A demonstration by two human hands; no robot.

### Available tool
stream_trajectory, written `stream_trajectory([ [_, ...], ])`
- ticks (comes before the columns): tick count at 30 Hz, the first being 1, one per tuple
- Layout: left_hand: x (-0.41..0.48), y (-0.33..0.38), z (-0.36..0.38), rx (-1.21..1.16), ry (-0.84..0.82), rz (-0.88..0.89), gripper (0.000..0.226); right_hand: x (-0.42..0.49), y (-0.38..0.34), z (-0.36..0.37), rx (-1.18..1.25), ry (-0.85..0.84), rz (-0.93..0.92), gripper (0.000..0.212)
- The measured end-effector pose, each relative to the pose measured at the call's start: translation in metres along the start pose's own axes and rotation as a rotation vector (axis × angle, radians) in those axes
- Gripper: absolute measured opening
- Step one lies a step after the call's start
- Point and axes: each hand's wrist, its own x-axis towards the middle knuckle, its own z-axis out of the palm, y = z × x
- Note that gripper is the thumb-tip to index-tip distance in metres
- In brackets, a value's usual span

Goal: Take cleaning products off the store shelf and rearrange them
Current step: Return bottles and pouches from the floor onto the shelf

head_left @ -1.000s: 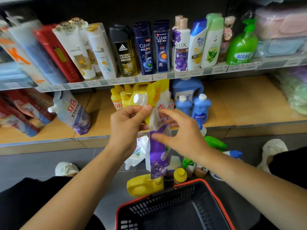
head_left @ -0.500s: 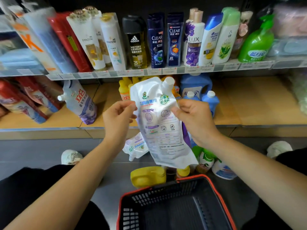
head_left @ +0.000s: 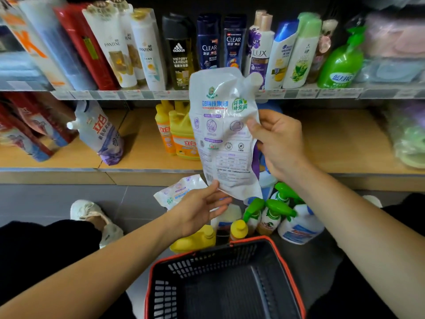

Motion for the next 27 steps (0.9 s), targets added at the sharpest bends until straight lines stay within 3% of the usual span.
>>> stream_trajectory([
  [4, 0.002, 0.007, -0.001, -0.078, 0.102, 0.071, 0.043, 0.004, -0.002, -0.010, 0.024, 0.011, 0.008, 0.017],
  [11, 0.003, 0.024, -0.003, -0.109, 0.265, 0.192, 0.017, 0.004, 0.006, -0.019, 0.047, 0.020, 0.079, 0.018],
  [14, 0.000, 0.037, -0.004, -0.077, 0.291, 0.306, 0.025, 0.002, 0.014, -0.025, 0.062, 0.049, 0.120, 0.021],
  [21, -0.001, 0.070, -0.012, 0.153, 0.385, 0.620, 0.024, -0.021, 0.046, -0.028, 0.050, 0.202, 0.347, 0.029],
  [27, -0.010, 0.104, -0.008, 0.564, 0.390, 0.946, 0.024, -0.041, 0.051, -0.025, -0.104, 0.105, 0.703, 0.010],
])
